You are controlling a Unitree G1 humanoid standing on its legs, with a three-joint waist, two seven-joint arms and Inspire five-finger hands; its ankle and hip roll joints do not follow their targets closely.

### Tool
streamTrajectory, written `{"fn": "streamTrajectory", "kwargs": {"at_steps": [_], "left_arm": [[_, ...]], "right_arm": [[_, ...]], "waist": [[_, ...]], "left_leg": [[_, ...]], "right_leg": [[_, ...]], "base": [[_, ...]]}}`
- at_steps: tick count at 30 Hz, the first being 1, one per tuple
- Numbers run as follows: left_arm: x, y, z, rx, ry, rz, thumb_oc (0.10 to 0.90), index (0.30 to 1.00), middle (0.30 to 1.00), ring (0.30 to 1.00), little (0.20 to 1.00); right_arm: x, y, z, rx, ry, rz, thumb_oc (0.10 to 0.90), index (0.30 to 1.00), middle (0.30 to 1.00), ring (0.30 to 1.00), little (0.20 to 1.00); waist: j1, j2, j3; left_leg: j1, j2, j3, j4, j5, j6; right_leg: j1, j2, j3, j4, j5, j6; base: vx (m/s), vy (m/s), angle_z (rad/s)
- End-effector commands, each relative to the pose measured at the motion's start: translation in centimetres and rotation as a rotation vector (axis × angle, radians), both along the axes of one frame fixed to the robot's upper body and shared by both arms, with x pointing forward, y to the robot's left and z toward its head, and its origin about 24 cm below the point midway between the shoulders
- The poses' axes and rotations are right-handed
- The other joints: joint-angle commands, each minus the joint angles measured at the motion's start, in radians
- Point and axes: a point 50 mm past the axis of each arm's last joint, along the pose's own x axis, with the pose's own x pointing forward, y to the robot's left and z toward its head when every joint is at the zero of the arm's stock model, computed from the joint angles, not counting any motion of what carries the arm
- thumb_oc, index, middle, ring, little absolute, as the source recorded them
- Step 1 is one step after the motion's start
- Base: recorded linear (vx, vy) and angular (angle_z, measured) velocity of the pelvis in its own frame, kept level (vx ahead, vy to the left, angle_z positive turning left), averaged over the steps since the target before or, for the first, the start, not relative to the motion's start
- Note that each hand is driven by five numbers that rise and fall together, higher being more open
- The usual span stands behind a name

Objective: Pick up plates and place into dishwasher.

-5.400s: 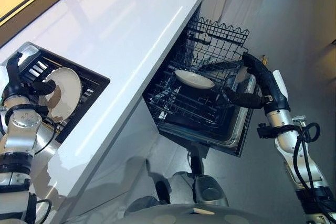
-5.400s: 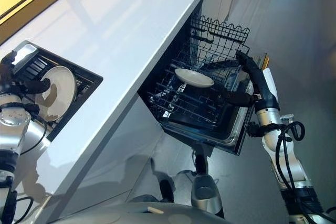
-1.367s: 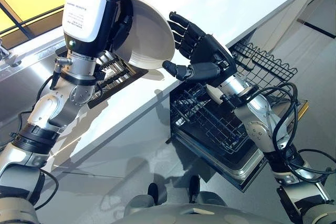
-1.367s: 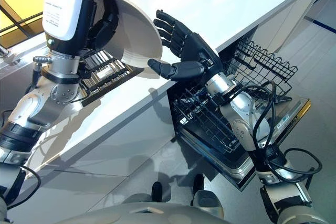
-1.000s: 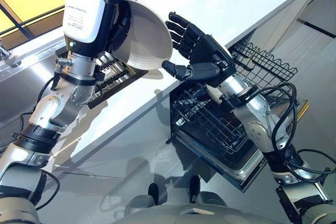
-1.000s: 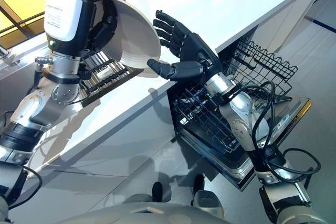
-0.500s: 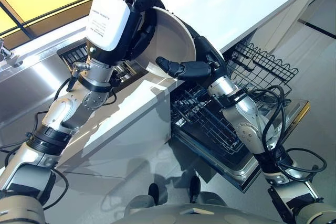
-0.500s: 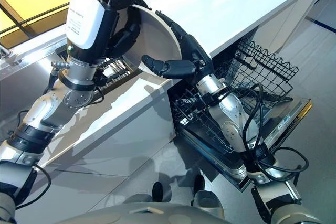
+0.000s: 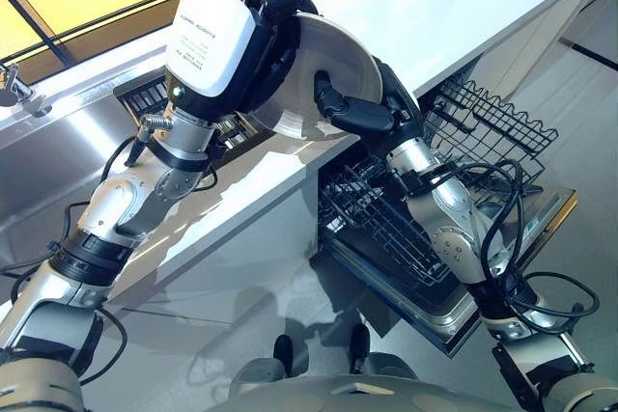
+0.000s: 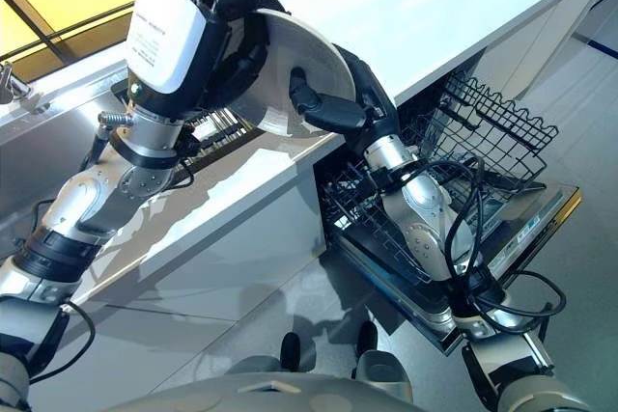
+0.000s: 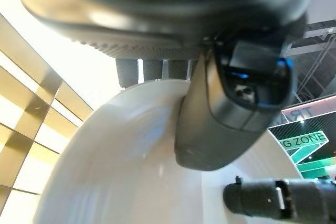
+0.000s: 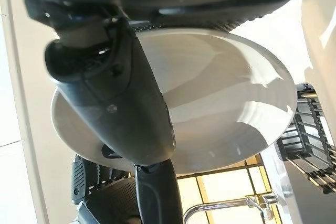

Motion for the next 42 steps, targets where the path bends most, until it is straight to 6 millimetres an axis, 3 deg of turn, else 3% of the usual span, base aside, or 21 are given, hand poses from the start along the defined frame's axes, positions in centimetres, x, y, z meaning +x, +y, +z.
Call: {"fn": "streamTrajectory", "kwargs": {"at_steps": [1,2,3,7,13,15,21,24,25,26,30,38,42], "left_arm": [[-1.9,-1.8,3.9,-0.048,-0.217,-0.159,0.174,0.364,0.364,0.364,0.274],[-1.8,-1.6,3.8,-0.059,-0.206,-0.149,0.262,0.439,0.439,0.439,0.362],[-1.6,-1.3,3.8,-0.084,-0.174,-0.14,0.8,0.9,0.9,0.9,0.9],[-0.9,-0.3,3.4,-0.143,-0.075,-0.095,0.8,0.9,0.9,0.9,0.9],[0.1,3.4,3.0,-0.137,0.053,0.125,0.8,0.9,0.9,0.9,0.9],[0.3,5.8,3.5,-0.151,0.073,0.227,0.8,0.9,0.9,0.9,0.9],[-0.5,12.0,4.5,-0.287,0.099,0.428,0.8,0.9,0.9,0.9,0.9],[-0.9,13.6,4.5,-0.332,0.108,0.479,0.8,0.9,0.9,0.9,0.9],[-1.2,14.5,4.4,-0.357,0.116,0.51,0.8,0.9,0.9,0.9,0.9],[-1.2,14.6,4.3,-0.357,0.117,0.511,0.8,0.9,0.9,0.9,0.9],[-1.6,16.4,3.2,-0.343,0.214,0.615,0.8,0.9,0.9,0.9,0.9],[-1.7,18.2,0.3,-0.44,0.468,0.606,0.8,0.9,0.9,0.9,0.9],[-2.3,18.7,-0.9,-0.523,0.531,0.55,0.8,0.9,0.9,0.9,0.9]], "right_arm": [[-1.0,0.0,5.0,0.098,-0.241,0.015,0.1,0.3,0.3,0.3,0.2],[-1.0,-0.2,5.0,0.101,-0.241,0.001,0.1,0.3,0.3,0.3,0.2],[-0.9,-0.4,5.0,0.104,-0.243,-0.019,0.1,0.3,0.3,0.3,0.2],[-0.9,-1.4,5.5,0.099,-0.299,-0.113,0.1,0.3,0.3,0.3,0.2],[-2.3,-5.7,8.6,-0.044,-0.67,-0.578,0.1,0.3,0.3,0.3,0.2],[-2.8,-7.4,9.4,-0.096,-0.762,-0.734,0.1,0.3,0.3,0.3,0.2],[-3.1,-11.8,9.4,-0.178,-0.777,-1.014,0.1,0.3,0.3,0.3,0.2],[-3.0,-13.3,8.8,-0.197,-0.717,-1.081,0.1,0.3,0.3,0.3,0.2],[-2.7,-14.5,7.8,-0.212,-0.631,-1.11,0.1,0.3,0.3,0.3,0.2],[-2.7,-14.4,7.8,-0.212,-0.629,-1.108,0.1,0.3,0.3,0.3,0.2],[-2.2,-16.2,4.2,-0.292,-0.424,-1.114,0.1,0.3,0.3,0.3,0.2],[-2.3,-16.6,-2.4,-0.463,-0.167,-1.035,0.1,0.3,0.3,0.3,0.2],[-2.8,-16.1,-4.2,-0.494,-0.11,-0.996,0.1,0.3,0.3,0.3,0.2]], "waist": [[0.011,0.002,-0.154],[0.012,0.002,-0.154],[0.013,0.001,-0.154],[0.015,0.0,-0.152],[0.018,0.002,-0.153],[0.02,0.006,-0.154],[0.02,0.016,-0.156],[0.018,0.019,-0.156],[0.017,0.02,-0.155],[0.016,0.021,-0.156],[0.008,0.026,-0.152],[0.002,0.04,-0.143],[0.0,0.044,-0.139]], "left_leg": [[-0.029,-0.071,0.045,-0.001,-0.076,0.026],[-0.029,-0.071,0.045,-0.001,-0.076,0.027],[-0.029,-0.07,0.044,-0.001,-0.076,0.027],[-0.027,-0.07,0.044,-0.001,-0.077,0.029],[-0.019,-0.074,0.05,-0.001,-0.082,0.032],[-0.018,-0.075,0.052,0.0,-0.084,0.034],[-0.013,-0.078,0.055,-0.001,-0.09,0.036],[-0.011,-0.078,0.056,-0.001,-0.091,0.037],[-0.01,-0.079,0.056,-0.001,-0.092,0.038],[-0.01,-0.079,0.056,-0.001,-0.092,0.038],[-0.007,-0.081,0.06,-0.001,-0.094,0.039],[-0.004,-0.084,0.069,-0.001,-0.092,0.044],[-0.007,-0.084,0.067,-0.002,-0.09,0.045]], "right_leg": [[0.048,0.07,-0.03,0.081,-0.207,0.013],[0.047,0.07,-0.03,0.082,-0.208,0.013],[0.046,0.07,-0.031,0.085,-0.21,0.012],[0.047,0.069,-0.032,0.088,-0.212,0.013],[0.053,0.07,-0.022,0.072,-0.201,0.019],[0.054,0.07,-0.018,0.069,-0.199,0.021],[0.057,0.068,-0.011,0.067,-0.203,0.023],[0.057,0.066,-0.011,0.072,-0.207,0.023],[0.057,0.065,-0.011,0.074,-0.209,0.024],[0.056,0.065,-0.011,0.075,-0.209,0.024],[0.054,0.06,-0.009,0.079,-0.211,0.026],[0.053,0.053,-0.01,0.079,-0.206,0.034],[0.047,0.051,-0.012,0.091,-0.211,0.036]], "base": [[0.0,0.0,0.0],[0.0,0.0,0.0],[0.0,0.0,0.0],[0.0,0.0,0.0],[0.0,0.0,0.0],[0.01,-0.001,-0.02],[0.01,0.008,-0.09],[0.0,0.006,-0.02],[0.0,0.0,0.0],[0.0,0.0,0.0],[0.0,0.008,0.0],[0.0,0.004,0.0],[0.0,0.0,0.0]]}}
